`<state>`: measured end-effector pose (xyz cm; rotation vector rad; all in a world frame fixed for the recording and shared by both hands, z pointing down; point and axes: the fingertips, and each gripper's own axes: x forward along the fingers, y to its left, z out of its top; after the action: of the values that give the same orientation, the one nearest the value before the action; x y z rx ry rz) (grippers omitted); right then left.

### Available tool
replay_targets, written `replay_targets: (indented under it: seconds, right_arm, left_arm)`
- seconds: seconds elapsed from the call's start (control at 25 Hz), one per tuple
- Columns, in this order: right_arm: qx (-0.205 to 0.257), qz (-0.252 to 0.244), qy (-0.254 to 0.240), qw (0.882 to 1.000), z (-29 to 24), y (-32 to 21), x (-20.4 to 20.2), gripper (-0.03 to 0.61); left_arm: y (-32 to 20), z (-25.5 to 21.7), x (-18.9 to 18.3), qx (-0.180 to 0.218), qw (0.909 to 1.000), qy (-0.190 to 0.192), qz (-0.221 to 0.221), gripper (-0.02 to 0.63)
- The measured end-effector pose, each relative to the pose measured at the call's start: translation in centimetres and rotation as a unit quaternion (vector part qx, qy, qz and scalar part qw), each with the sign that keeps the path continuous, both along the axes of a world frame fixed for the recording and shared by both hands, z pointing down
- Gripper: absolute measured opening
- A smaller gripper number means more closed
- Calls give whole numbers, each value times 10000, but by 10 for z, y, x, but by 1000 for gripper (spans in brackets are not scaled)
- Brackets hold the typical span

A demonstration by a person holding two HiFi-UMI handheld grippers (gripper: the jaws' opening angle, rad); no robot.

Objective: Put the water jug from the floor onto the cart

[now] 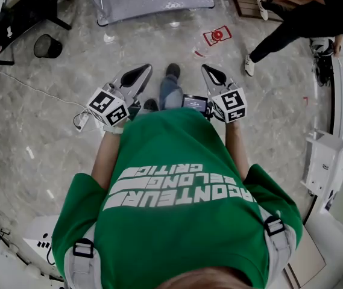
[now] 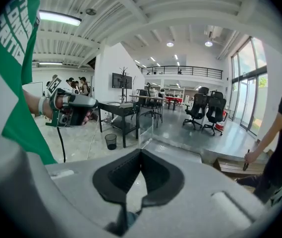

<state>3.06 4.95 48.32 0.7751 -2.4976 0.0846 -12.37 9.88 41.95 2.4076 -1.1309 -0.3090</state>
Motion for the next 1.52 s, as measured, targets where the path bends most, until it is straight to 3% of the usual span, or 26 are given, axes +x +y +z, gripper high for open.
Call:
replay_targets:
  seconds: [0.72,1.16,1.52]
  right_arm:
    - [-54,104,116,9999,-4,-133,15,-8]
    - [-100,38,58,9999,-2,-197,28,-8]
    - [-101,235,-42,9997,6,-243,66,-8]
  left_arm:
    - [-120,-3,1,-190,9997,-122,-18,15]
    - [-174,-9,26,-343,9988,-304,163,15]
    - [-218,-6,54,-341,9980,-453,276,15]
